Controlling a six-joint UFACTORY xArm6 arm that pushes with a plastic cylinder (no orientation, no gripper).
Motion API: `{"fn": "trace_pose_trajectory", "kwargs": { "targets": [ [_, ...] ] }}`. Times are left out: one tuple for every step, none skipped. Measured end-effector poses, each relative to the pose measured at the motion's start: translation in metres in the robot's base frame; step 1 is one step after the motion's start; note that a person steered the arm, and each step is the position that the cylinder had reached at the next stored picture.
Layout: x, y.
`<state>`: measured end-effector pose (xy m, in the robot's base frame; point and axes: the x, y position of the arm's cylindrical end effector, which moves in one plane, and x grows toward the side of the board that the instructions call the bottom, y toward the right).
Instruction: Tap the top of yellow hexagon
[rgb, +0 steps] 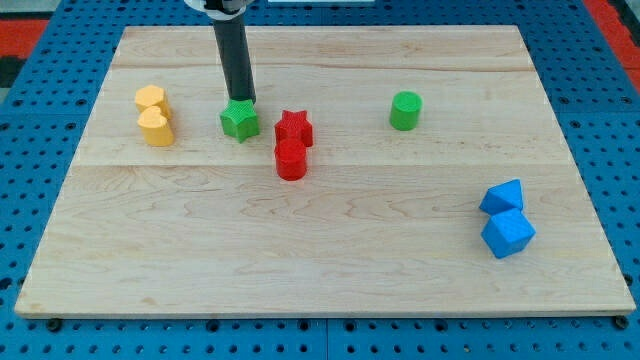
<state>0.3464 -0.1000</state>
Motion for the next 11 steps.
{"fn": "trace_pose_trajectory", "kwargs": {
  "targets": [
    [0.009,0.000],
    [0.004,0.000],
    [-0.031,-0.013],
    [-0.070,-0.042],
    [-0.060,-0.114],
    [-0.059,-0.143],
    [-0.044,-0.139],
    [-0.034,-0.125],
    [-0.008,-0.125],
    [0.000,-0.125],
    [0.001,-0.123]
  ]
}}
